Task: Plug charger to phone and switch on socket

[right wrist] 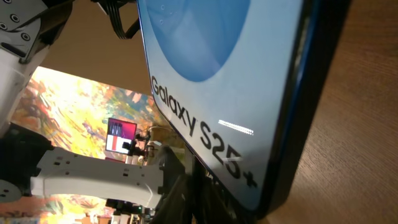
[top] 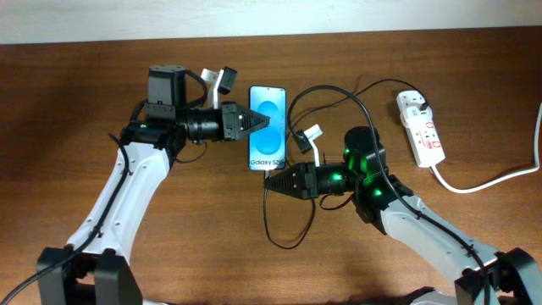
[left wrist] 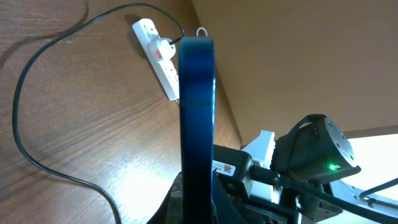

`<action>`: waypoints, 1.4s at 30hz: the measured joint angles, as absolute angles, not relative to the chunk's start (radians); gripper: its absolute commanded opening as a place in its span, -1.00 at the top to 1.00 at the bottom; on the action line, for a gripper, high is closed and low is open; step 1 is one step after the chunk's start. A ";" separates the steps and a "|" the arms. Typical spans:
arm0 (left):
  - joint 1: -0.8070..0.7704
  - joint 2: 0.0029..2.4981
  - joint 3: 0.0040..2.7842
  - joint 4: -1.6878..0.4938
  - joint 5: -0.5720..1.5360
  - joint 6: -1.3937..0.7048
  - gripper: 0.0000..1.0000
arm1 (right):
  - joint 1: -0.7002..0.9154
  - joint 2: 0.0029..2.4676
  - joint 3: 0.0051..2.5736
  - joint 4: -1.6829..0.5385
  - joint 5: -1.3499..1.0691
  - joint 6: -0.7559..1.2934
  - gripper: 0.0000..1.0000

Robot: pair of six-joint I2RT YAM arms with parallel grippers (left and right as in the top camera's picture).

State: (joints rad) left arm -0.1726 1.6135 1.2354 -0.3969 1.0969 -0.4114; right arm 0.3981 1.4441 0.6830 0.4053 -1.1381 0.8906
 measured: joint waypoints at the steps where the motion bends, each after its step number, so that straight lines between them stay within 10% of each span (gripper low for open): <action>1: -0.174 1.613 1.235 -0.397 1.097 -0.411 1.00 | 0.398 1.444 0.683 0.405 -1.139 0.891 0.91; 15: -0.166 1.613 1.217 -0.310 1.108 -0.518 1.00 | 0.376 1.445 0.729 0.307 -1.191 0.890 0.89; 31: -0.139 1.614 1.174 -0.093 1.092 -0.704 1.00 | 0.349 1.443 0.810 0.208 -1.142 0.811 0.34; 42: -0.034 1.614 1.168 -0.316 1.059 -0.623 1.00 | 0.255 1.439 0.822 0.038 -1.103 0.677 0.31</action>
